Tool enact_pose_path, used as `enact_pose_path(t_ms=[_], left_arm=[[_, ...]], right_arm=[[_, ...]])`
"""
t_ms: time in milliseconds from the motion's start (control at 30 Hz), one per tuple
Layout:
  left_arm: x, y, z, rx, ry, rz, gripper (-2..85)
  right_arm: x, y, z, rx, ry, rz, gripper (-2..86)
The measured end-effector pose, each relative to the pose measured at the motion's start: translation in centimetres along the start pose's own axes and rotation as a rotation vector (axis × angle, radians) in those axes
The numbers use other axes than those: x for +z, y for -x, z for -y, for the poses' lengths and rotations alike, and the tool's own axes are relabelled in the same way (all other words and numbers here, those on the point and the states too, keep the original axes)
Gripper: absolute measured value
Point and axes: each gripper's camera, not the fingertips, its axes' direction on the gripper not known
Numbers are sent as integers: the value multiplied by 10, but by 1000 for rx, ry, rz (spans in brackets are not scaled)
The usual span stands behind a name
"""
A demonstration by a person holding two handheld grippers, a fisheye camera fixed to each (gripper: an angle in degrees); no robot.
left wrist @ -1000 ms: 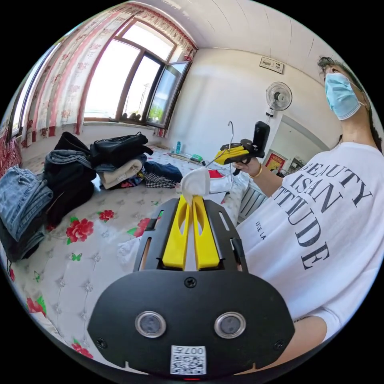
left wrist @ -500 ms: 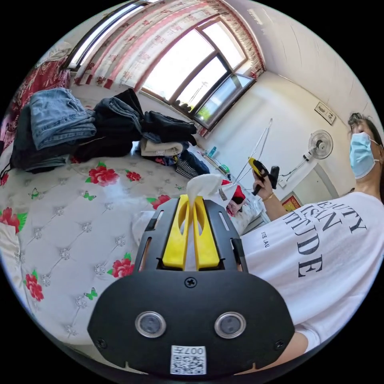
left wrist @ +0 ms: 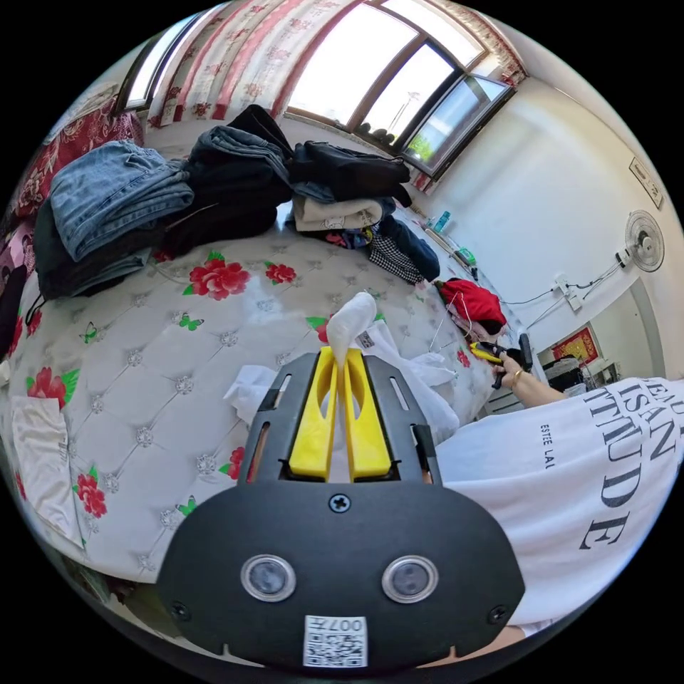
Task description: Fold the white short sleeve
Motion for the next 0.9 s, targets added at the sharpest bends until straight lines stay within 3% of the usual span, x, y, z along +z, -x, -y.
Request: enact_pose_path(t_ms=[100,233,367,433,500,767,900], left_arm=[[3,8,3,-19,14,33,-9],[3,19,8,-54,2,42,-10],[2,26,10,-70,-17,48,-9],[2,30,9,-70,-8,57,-9],[-4,34,10,-67,-9,99,-9],[-31,53,102,71,-153,293,-4],[-25,80,161,21,-266,349,46]], right_arm=[[4,55,-33,-294,-1,131,70],[45,162,-100,-812,150,219,91],[125,216,-164,-1105,420,35,67],[151,222,-180,-1163,500,-87,39],[149,229,-180,-1189,446,-152,17],[24,305,-66,-1110,-75,-90,3],[25,335,-32,-1005,-175,-110,15]])
